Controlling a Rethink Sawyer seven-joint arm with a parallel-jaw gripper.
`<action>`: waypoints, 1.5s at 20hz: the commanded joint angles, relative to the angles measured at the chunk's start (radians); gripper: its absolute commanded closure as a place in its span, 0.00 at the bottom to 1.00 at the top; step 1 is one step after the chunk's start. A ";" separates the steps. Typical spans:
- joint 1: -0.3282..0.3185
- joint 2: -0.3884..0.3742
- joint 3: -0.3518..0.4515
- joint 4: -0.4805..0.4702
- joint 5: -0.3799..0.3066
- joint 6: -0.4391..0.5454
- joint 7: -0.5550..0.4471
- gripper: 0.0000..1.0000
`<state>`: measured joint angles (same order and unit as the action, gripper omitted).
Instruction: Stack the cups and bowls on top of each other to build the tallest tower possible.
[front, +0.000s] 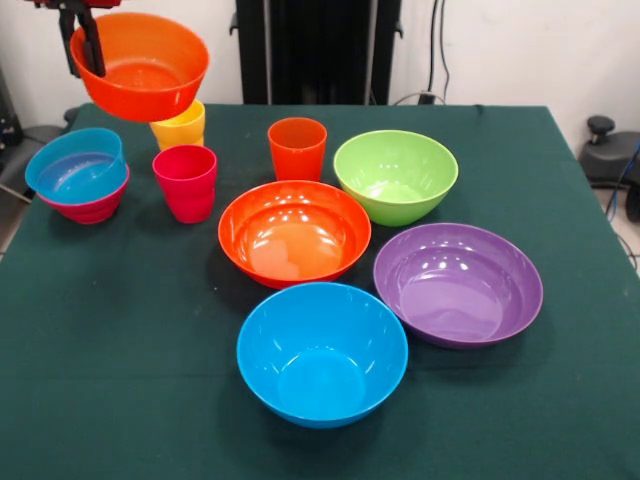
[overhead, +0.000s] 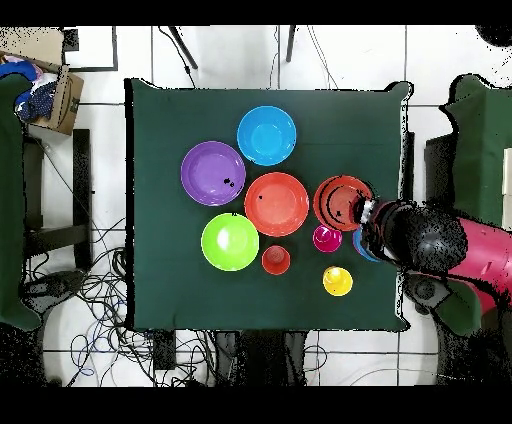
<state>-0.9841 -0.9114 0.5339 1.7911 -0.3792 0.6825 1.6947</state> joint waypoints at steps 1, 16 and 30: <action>-0.058 -0.016 0.076 0.061 -0.025 -0.038 -0.147 1.00; -0.051 -0.031 0.062 0.184 -0.155 -0.161 -0.084 1.00; -0.004 0.019 0.003 0.231 -0.327 -0.272 -0.026 1.00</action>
<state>-1.0272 -0.9503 0.5640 1.9475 -0.5925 0.4716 1.6947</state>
